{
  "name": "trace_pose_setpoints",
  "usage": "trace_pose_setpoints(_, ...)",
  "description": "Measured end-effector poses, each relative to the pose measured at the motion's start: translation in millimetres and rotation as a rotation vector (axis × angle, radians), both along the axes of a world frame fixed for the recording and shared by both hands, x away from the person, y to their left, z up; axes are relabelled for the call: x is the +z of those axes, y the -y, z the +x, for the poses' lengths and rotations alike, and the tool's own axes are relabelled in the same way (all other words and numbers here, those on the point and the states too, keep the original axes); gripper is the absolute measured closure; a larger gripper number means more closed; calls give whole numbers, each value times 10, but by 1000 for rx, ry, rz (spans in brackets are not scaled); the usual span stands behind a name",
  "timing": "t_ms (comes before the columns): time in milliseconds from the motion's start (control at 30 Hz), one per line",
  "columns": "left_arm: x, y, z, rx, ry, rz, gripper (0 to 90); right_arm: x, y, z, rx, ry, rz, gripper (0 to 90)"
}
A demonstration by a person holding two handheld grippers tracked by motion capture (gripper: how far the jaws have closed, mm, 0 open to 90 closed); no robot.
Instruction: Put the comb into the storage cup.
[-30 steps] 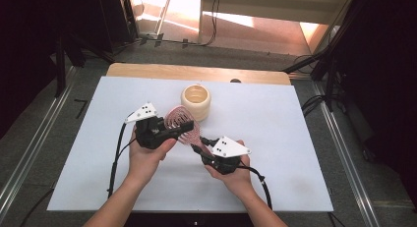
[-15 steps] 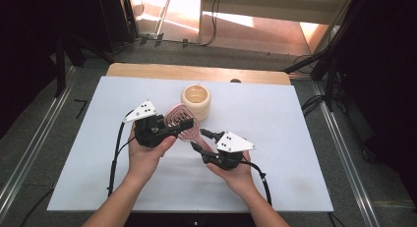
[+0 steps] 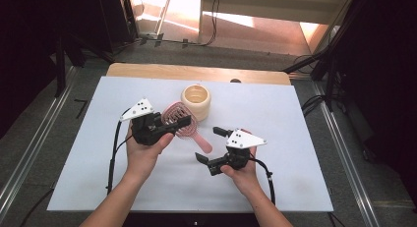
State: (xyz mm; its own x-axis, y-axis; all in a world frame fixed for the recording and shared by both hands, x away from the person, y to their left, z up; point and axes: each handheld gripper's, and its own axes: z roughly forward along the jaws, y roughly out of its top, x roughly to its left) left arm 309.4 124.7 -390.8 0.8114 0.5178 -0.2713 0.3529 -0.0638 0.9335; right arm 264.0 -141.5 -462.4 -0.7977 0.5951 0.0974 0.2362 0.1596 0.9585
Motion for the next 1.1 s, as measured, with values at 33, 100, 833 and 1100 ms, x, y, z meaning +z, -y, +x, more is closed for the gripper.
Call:
trace_pose_setpoints(33, 6, -2, 0, 0, 1, 1, 633, -2, 20, 1, -4, 0, 1, 0)
trace_pose_setpoints(100, 22, -5, 3, 0, 6, 3, 633, -8, 46, 2, -17, -1, -2, 0)
trace_pose_setpoints(833, 82, -31, 95, 12, 15, -4, 633, -82, 483, -90, -69, 13, 2, 0)
trace_pose_setpoints(1100, 94, -31, 121, 18, 18, -5, 634, -119, 639, -138, -92, 15, 2, 0)
